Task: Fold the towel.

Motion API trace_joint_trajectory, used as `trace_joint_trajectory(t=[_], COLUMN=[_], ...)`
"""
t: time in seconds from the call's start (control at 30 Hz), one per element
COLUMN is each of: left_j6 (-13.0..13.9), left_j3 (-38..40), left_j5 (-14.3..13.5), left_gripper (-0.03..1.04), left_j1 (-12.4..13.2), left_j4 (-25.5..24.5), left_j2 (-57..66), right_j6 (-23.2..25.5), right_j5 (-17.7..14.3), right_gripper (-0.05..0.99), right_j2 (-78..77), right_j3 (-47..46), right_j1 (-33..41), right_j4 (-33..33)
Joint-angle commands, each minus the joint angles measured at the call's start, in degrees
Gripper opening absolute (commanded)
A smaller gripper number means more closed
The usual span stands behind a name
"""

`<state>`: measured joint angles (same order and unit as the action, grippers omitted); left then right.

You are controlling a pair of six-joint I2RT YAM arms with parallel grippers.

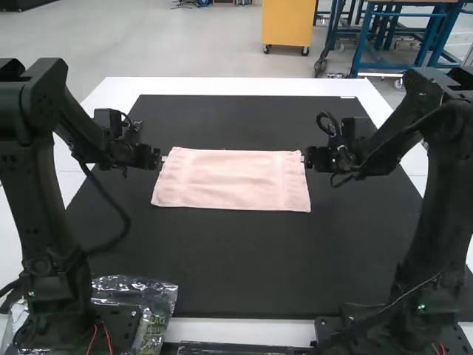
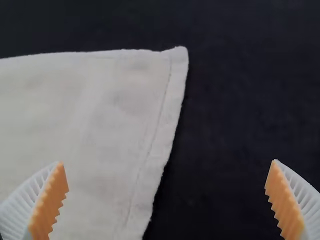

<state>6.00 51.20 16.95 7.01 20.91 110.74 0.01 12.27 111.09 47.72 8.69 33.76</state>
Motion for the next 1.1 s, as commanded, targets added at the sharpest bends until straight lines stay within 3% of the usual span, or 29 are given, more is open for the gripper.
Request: trace_joint_trajectory(t=[0.0,0.5,0.93,1.0,1.03,1.07], left_j6=[1.38,1.12,0.68,0.24,-0.37,-0.37], left_j3=[2.94,10.24,12.96,12.61,12.70,12.70], left_j5=[0.54,-0.69,-0.69,-0.69,-0.69,-0.60], left_gripper=[0.95,0.95,0.92,0.92,0.91,0.85], left_j1=[-1.38,-4.46,-4.19,-4.10,-4.10,-4.10], left_j4=[0.54,0.71,0.98,2.82,3.70,4.41], left_j2=[1.76,10.99,15.47,15.91,16.44,17.05], right_j6=[-0.01,-0.98,-3.53,-3.26,-3.53,-4.32], right_j5=[0.74,0.74,0.38,0.38,0.38,1.26], right_gripper=[0.90,0.90,0.86,0.86,0.71,0.39], right_j2=[2.20,11.96,15.30,15.91,16.18,16.35], right_j3=[2.90,9.93,13.36,13.62,13.71,13.62], right_j1=[1.51,2.91,3.53,3.53,3.53,3.53], right_j4=[0.61,1.40,0.26,-0.10,-1.06,-1.24])
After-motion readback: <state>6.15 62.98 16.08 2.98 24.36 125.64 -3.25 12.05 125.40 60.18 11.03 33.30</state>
